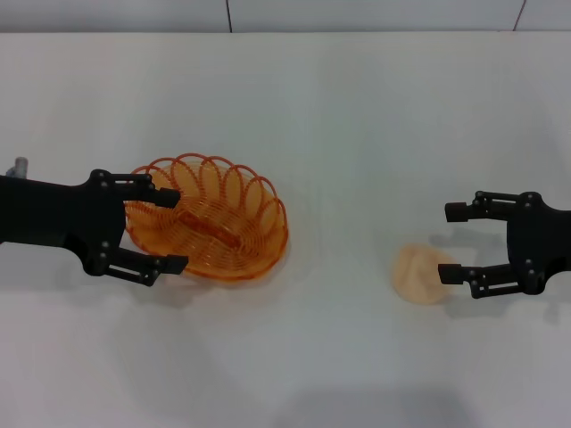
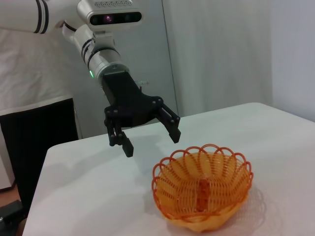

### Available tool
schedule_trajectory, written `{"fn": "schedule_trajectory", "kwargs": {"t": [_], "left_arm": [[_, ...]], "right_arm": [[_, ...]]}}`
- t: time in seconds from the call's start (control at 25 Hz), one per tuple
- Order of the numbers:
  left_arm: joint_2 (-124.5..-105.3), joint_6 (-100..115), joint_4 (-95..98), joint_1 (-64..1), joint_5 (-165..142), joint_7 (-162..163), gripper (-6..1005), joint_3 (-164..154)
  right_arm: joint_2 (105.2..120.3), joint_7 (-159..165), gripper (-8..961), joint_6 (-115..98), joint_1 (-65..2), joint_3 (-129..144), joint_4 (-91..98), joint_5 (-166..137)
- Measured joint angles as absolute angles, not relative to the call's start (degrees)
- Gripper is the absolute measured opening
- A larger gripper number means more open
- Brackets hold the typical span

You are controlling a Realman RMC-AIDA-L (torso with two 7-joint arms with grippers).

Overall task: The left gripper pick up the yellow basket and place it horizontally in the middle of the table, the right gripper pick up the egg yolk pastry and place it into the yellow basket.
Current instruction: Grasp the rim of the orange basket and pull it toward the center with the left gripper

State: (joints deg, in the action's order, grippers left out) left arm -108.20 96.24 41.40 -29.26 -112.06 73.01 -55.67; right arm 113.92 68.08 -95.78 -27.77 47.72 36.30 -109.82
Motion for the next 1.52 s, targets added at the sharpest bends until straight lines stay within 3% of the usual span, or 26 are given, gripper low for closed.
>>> {"fn": "schedule_trajectory", "kwargs": {"t": [0.28,0.52,0.72,1.0,1.52], "left_arm": [[-108.97,95.4,47.0,-28.4,-112.1,81.6,878,-54.2],[-111.27,94.7,64.8,-25.6,-118.3,105.6,876,-53.4],[-112.21,96.3,72.5,-27.6,-129.0,121.6,874,-53.5],[-111.04,95.5,70.4,-33.2,-139.0,134.7,871,-53.4],[-112.91,83.4,53.6,-39.6,-147.3,131.0,867,-53.8]], "right_arm": [[113.90,68.0,857,-95.7,-27.6,47.3,36.3,-109.6],[113.90,67.9,857,-95.7,-26.9,47.0,37.2,-109.4],[113.90,67.9,857,-95.7,-26.9,47.0,37.8,-109.4],[114.02,67.2,857,-95.7,-26.9,47.1,37.8,-109.3],[114.69,66.4,857,-96.0,-26.5,47.4,37.7,-109.3]]}}
